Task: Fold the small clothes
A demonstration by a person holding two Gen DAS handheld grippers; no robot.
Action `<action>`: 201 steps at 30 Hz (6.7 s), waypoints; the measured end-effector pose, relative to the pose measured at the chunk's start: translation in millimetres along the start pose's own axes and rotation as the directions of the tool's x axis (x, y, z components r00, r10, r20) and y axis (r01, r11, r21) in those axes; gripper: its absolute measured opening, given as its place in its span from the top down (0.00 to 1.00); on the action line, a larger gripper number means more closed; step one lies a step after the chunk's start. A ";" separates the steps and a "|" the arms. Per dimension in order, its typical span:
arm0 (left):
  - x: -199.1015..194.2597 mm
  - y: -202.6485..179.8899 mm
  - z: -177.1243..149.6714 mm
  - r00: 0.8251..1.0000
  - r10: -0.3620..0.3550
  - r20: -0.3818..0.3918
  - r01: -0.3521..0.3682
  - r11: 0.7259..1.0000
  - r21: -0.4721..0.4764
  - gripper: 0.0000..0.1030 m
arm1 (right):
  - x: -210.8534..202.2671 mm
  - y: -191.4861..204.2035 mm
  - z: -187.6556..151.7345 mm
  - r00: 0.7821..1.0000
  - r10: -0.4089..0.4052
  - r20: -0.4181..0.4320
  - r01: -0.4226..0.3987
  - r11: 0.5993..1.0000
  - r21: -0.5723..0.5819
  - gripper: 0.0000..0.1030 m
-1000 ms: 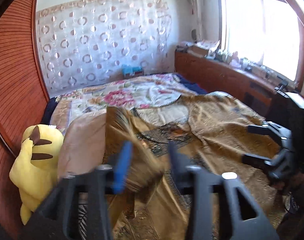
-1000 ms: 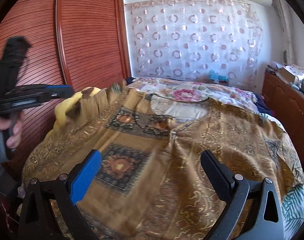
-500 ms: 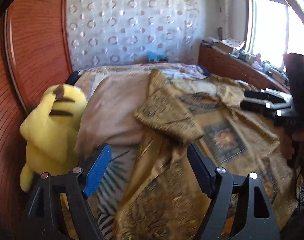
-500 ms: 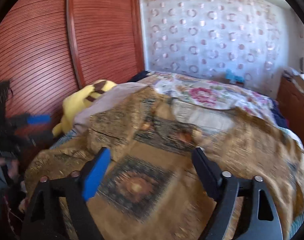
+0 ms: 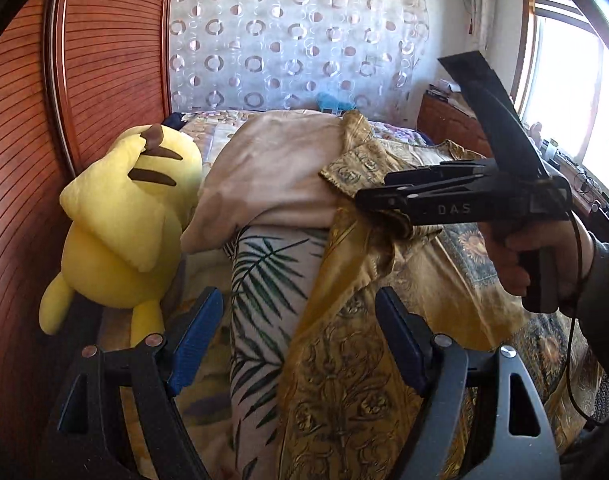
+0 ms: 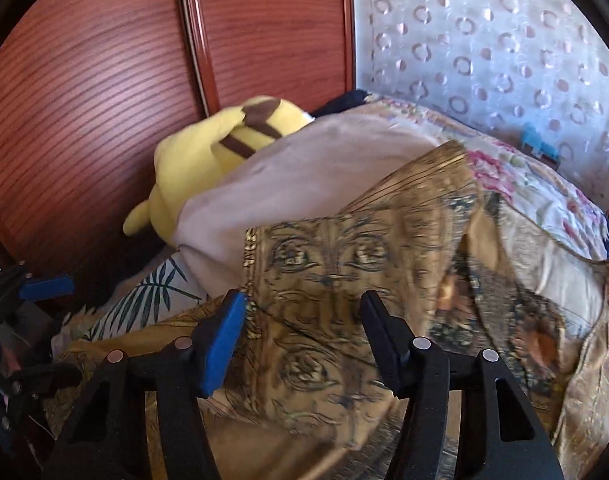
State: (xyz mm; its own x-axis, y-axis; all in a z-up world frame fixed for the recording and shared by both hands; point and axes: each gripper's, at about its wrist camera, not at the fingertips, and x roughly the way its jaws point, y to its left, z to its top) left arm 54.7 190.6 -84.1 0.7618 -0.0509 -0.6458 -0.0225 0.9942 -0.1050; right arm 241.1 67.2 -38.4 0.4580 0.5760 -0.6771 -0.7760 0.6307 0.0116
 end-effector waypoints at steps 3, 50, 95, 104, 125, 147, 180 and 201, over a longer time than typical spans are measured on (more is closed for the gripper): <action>0.5 1.5 -2.3 1.000 -0.001 0.000 0.001 1.000 -0.003 0.23 | 1.8 5.3 3.3 1.000 0.019 -0.002 -0.019 1.000 -0.013 0.41; 88.9 -167.0 47.9 0.980 -0.135 -0.147 0.164 0.965 0.204 0.23 | -215.0 -148.6 -174.8 0.915 -0.404 -0.002 0.386 0.873 0.299 0.28; 90.9 -179.6 49.4 0.981 -0.089 -0.172 0.127 0.967 0.220 0.17 | -302.6 -225.5 -198.1 0.862 -0.485 -0.144 0.489 0.723 0.488 0.92; 22.4 -177.8 52.7 0.994 -0.097 0.040 0.088 0.981 0.175 0.17 | -315.9 -150.4 -138.8 0.878 -0.468 0.099 0.407 0.840 0.358 0.94; 7.8 -189.1 34.1 0.969 -0.243 0.036 0.234 0.959 0.158 0.17 | -251.2 -108.2 -113.0 0.938 -0.346 0.002 0.330 0.897 0.294 0.61; 0.9 -186.1 33.6 0.979 -0.195 0.065 0.182 0.969 0.170 0.17 | -161.5 -151.2 -40.2 0.983 -0.159 -0.087 0.181 0.881 0.437 0.64; 161.1 -128.9 142.2 0.981 -0.035 -0.188 0.085 0.961 0.263 0.45 | -145.7 -181.3 -81.1 0.927 -0.362 -0.098 0.375 0.888 0.266 0.34; 148.4 -92.6 181.5 0.993 0.051 -0.102 -0.025 0.972 0.235 0.97 | -146.1 -179.5 -80.1 0.922 -0.375 -0.098 0.387 0.883 0.266 0.32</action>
State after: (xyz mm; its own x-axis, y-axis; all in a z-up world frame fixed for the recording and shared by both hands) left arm 287.4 108.1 -33.0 0.6896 -0.0099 -0.7242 0.1110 0.9895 0.0921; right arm 278.7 -171.8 -0.5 0.6705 0.2435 -0.7008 -0.3924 0.9181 -0.0565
